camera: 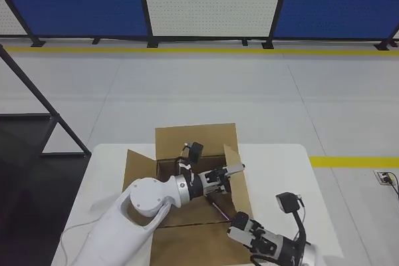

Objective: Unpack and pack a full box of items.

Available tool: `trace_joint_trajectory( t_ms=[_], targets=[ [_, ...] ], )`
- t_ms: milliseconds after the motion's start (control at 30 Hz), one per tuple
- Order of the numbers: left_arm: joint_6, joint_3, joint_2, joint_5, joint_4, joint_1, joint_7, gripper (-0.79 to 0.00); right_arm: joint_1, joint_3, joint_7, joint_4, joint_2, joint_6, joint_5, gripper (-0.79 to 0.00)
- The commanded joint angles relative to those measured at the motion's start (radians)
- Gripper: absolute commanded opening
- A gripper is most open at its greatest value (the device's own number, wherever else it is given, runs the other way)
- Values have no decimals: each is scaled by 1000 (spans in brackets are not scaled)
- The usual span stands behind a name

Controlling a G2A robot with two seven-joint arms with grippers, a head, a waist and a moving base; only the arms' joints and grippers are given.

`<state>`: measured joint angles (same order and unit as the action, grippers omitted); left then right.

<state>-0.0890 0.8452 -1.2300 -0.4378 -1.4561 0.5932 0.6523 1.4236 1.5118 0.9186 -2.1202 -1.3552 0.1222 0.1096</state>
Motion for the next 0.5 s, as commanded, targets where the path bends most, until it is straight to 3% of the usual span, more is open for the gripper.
trace_joint_trajectory(
  t_ms=[0, 467],
  targets=[
    [2, -14, -9, -8, 4, -12, -3, 0, 1, -6, -22, 3, 2, -20, 34, 0],
    [27, -49, -56, -32, 78, -78, 6, 0, 21, -2, -204, -24, 13, -92, 76, 0]
  ],
)
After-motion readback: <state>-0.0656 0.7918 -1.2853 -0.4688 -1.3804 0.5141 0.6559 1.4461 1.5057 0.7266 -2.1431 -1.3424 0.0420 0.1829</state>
